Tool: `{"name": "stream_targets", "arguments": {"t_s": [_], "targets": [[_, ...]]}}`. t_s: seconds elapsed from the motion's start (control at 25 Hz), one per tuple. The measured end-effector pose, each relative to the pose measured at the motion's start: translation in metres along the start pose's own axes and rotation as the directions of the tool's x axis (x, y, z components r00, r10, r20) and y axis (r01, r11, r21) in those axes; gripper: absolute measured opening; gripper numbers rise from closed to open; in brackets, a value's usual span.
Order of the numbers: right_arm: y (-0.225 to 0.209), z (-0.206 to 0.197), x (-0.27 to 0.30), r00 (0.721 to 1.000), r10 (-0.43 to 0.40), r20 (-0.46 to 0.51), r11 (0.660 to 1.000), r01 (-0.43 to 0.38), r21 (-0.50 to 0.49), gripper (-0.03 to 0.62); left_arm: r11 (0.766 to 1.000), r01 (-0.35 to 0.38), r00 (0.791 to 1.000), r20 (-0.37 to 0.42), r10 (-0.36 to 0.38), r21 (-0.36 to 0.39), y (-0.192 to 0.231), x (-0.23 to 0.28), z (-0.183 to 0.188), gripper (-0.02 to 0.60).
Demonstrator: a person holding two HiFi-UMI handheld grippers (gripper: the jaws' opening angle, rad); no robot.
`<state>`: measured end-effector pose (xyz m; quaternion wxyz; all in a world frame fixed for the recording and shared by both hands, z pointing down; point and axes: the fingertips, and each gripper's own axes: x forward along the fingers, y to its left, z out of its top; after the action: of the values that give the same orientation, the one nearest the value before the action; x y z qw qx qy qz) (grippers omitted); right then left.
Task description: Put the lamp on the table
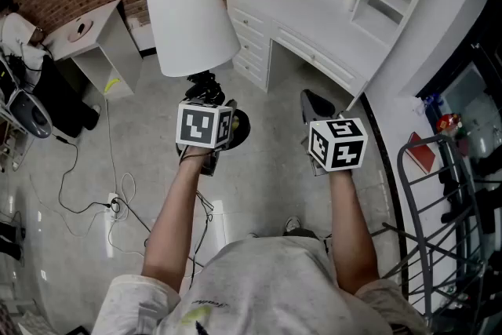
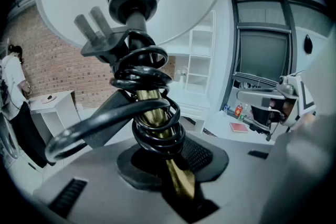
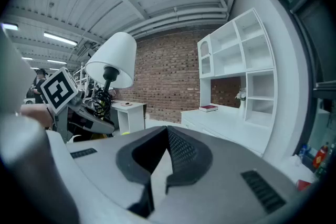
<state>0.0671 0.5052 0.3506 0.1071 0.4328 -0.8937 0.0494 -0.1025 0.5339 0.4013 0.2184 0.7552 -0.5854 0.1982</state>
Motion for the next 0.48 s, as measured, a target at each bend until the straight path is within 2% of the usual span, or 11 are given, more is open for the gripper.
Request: {"name": "stream_targets", "arguments": {"t_s": [0.16, 0.48], "targets": [[-0.006, -0.002, 0.003, 1.0, -0.014, 0.002, 1.0, 0.014, 0.013, 0.003, 1.0, -0.026, 1.0, -0.011, 0.026, 0.015, 0.004, 0.0, 0.001, 0.109], [-0.02, -0.009, 0.018, 0.999, -0.015, -0.034, 1.0, 0.016, 0.023, 0.005, 1.0, -0.017, 1.0, -0.006, 0.017, 0.009, 0.005, 0.015, 0.007, 0.107]]}}
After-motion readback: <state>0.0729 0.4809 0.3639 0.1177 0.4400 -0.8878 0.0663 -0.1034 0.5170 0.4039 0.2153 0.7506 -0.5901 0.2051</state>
